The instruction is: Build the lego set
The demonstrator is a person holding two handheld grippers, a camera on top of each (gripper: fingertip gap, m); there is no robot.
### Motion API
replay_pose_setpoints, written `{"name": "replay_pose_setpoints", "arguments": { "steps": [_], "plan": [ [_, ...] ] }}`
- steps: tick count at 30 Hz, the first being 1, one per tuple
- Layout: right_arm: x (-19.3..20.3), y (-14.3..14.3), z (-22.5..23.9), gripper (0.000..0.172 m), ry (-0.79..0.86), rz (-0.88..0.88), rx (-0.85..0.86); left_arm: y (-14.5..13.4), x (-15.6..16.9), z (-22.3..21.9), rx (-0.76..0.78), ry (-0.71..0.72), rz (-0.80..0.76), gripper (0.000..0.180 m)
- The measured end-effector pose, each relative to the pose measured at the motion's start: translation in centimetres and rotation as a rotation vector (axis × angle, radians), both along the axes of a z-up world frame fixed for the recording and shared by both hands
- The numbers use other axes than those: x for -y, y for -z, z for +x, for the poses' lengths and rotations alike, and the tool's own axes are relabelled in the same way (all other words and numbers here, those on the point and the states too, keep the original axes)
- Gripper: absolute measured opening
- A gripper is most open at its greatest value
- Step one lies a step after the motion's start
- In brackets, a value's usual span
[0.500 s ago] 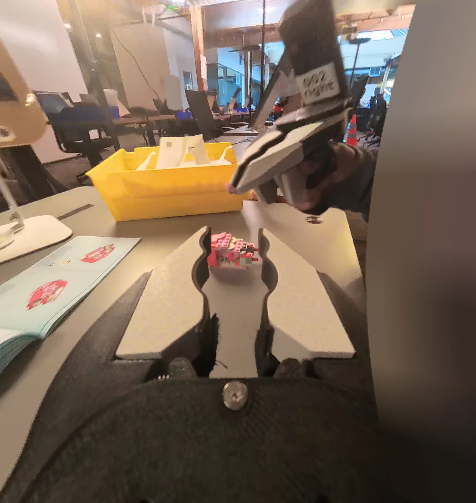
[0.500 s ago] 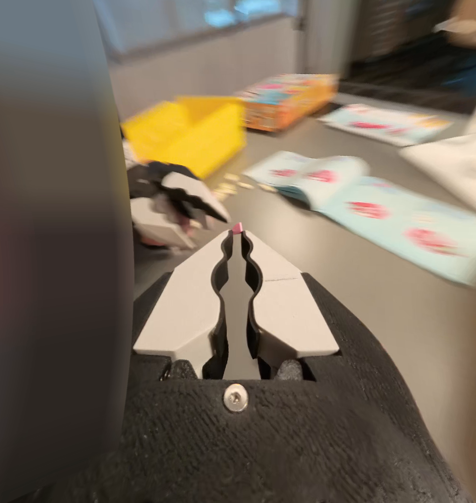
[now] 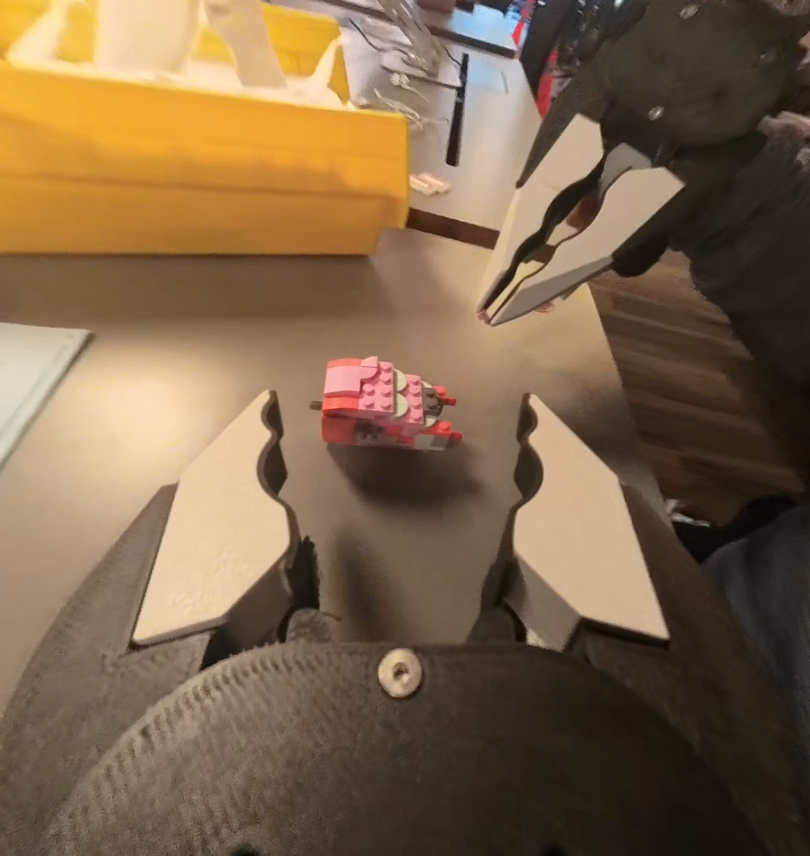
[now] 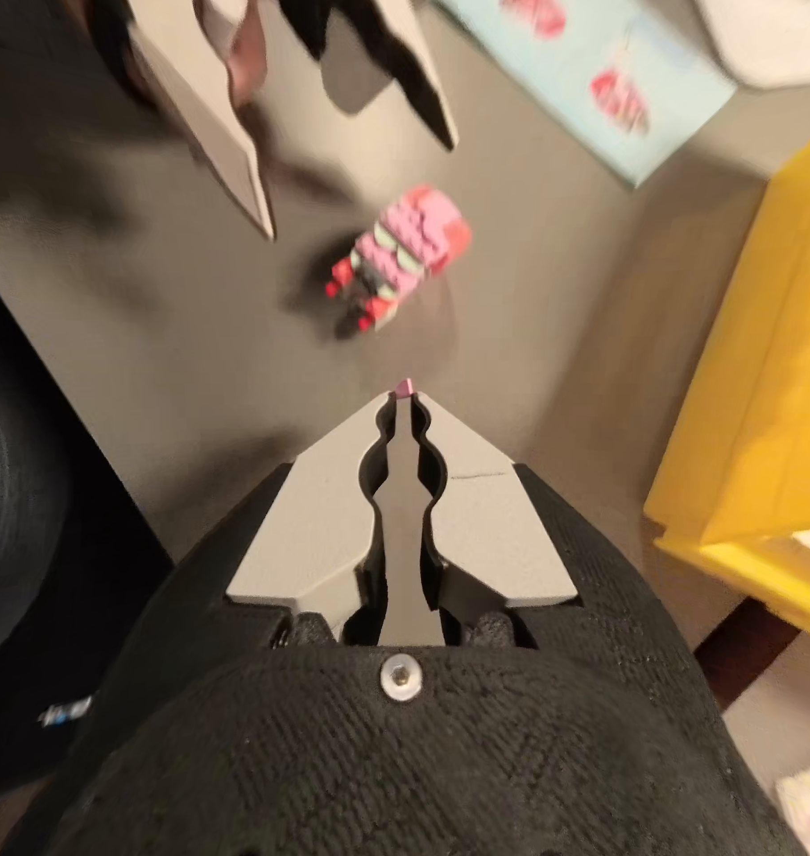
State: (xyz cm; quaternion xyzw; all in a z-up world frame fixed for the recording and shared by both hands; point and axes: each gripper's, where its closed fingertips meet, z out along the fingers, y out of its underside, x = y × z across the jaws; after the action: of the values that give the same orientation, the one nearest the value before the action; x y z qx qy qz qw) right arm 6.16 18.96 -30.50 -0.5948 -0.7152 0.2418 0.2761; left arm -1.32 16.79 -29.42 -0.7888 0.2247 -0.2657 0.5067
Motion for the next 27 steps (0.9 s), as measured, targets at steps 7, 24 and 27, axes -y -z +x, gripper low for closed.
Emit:
{"name": "replay_pose_setpoints", "arguments": {
  "steps": [7, 24, 27],
  "plan": [
    [-0.2, 4.1, 1.8, 0.004, -0.048, -0.017, 0.193, 2.4, -2.2, 1.9, -0.093, 0.042, -0.110, 0.102],
    [-0.9, 4.7, 2.4, 0.017, -0.016, -0.025, 0.185, 4.6, -2.3, 1.9, -0.169, 0.022, -0.211, 0.084],
    [-0.9, 4.7, 2.4, 0.017, -0.010, -0.040, 0.175, 4.6, -2.3, 1.9, -0.167, 0.023, -0.215, 0.084]
  ]
}}
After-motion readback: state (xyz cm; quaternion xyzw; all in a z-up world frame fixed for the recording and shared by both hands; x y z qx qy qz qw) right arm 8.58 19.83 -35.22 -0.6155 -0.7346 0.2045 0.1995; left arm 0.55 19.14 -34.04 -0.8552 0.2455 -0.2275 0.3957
